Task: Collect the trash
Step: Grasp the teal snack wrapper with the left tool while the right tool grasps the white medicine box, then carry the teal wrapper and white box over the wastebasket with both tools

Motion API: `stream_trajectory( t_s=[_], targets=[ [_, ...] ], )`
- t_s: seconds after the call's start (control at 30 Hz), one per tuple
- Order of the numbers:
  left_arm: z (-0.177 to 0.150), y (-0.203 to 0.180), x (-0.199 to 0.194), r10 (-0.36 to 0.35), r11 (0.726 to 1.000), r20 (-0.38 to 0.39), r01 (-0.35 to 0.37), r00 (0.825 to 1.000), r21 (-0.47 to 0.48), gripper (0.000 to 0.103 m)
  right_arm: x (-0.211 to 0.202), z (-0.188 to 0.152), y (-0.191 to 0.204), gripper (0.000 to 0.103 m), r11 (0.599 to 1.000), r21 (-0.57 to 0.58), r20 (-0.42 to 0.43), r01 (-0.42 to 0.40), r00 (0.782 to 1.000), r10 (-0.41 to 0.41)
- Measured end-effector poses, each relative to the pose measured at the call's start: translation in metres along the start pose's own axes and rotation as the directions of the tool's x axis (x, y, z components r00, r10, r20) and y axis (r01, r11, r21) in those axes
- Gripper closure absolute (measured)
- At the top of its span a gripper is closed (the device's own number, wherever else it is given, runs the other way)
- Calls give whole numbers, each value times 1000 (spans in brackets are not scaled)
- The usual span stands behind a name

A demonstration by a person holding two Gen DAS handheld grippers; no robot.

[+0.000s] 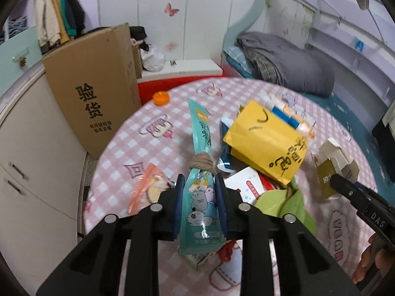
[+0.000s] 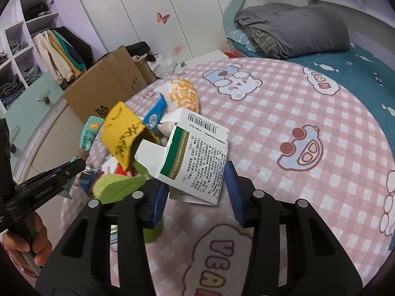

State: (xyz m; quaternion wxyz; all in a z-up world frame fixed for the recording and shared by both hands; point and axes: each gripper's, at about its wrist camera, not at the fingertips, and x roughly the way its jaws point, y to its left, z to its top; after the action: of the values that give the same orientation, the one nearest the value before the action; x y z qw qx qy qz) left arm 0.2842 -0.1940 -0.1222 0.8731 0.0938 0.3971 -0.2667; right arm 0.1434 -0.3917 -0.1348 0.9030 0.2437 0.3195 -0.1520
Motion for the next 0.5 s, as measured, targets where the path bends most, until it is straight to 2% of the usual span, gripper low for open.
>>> stream_trajectory(
  t_s=[0.27,0.5],
  targets=[
    [-11,19,-67,-29,996,117,39,993,-80,79,-48,-3,33,60,997,-57,71,-56,996,60],
    [-37,54,-116,-17,987,185,46,983,-151,79,-69,-19,99,60,970,-149,45,-194,978,203]
  ],
)
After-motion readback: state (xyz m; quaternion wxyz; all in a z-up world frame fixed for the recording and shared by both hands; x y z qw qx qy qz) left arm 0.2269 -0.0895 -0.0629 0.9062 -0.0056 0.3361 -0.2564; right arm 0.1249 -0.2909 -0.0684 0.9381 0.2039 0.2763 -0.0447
